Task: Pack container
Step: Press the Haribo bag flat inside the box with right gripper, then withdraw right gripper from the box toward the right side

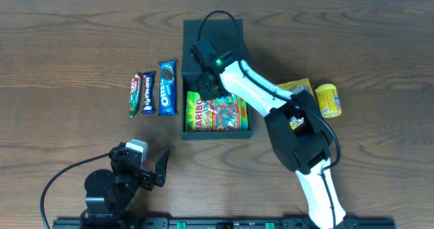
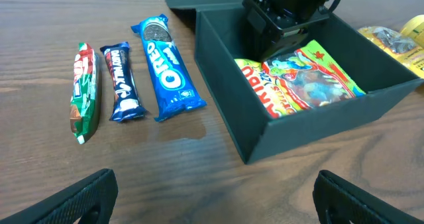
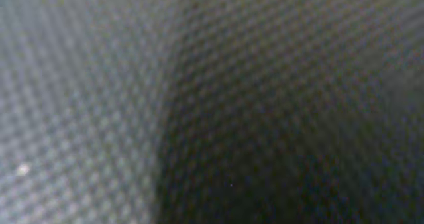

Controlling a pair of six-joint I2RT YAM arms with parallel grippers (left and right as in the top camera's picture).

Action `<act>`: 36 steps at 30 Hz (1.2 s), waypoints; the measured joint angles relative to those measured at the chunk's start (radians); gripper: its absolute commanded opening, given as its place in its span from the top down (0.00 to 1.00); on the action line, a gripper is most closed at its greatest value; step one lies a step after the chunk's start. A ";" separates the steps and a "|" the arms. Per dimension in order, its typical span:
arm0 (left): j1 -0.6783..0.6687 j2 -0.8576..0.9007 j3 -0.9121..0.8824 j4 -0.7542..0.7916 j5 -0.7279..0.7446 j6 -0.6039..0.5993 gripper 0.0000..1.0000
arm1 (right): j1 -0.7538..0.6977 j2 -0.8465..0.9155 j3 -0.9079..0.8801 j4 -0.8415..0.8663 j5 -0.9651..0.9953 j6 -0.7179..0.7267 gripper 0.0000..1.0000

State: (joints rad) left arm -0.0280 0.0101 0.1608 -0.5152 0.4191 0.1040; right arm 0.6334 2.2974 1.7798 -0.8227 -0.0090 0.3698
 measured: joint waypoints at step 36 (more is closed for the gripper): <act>0.000 0.000 0.000 0.000 0.000 0.000 0.05 | -0.189 -0.315 -0.300 -0.171 0.000 0.070 0.96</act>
State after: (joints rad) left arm -0.0280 0.0101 0.1608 -0.5152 0.4191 0.1040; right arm 0.4442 1.9823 1.4799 -0.9939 -0.0090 0.4397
